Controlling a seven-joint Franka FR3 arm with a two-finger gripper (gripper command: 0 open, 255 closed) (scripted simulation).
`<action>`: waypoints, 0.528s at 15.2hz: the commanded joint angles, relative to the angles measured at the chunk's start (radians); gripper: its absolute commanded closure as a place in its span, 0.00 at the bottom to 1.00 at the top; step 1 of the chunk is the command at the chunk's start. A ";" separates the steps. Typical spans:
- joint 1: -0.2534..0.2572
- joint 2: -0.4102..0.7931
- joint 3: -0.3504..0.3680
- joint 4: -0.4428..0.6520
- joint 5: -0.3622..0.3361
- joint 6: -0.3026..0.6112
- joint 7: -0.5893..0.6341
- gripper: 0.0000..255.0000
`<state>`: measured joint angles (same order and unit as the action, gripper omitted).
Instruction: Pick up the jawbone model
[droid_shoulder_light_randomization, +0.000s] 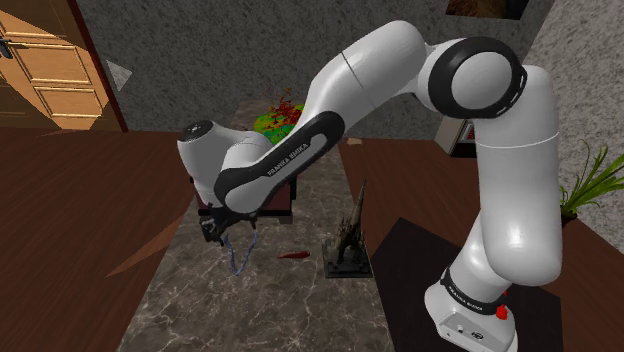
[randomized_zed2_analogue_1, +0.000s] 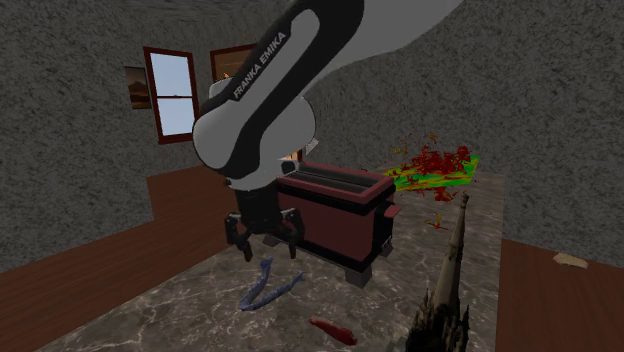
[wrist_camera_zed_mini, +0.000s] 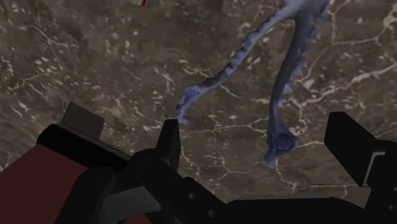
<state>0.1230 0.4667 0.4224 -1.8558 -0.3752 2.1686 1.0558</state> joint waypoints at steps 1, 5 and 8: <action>0.036 0.085 -0.020 0.093 -0.029 -0.017 0.040 0.00; 0.059 0.152 -0.039 0.137 -0.052 0.002 0.065 0.00; 0.065 0.178 -0.048 0.136 -0.065 0.027 0.075 0.00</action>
<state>0.1865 0.6360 0.3773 -1.7184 -0.4354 2.1862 1.1279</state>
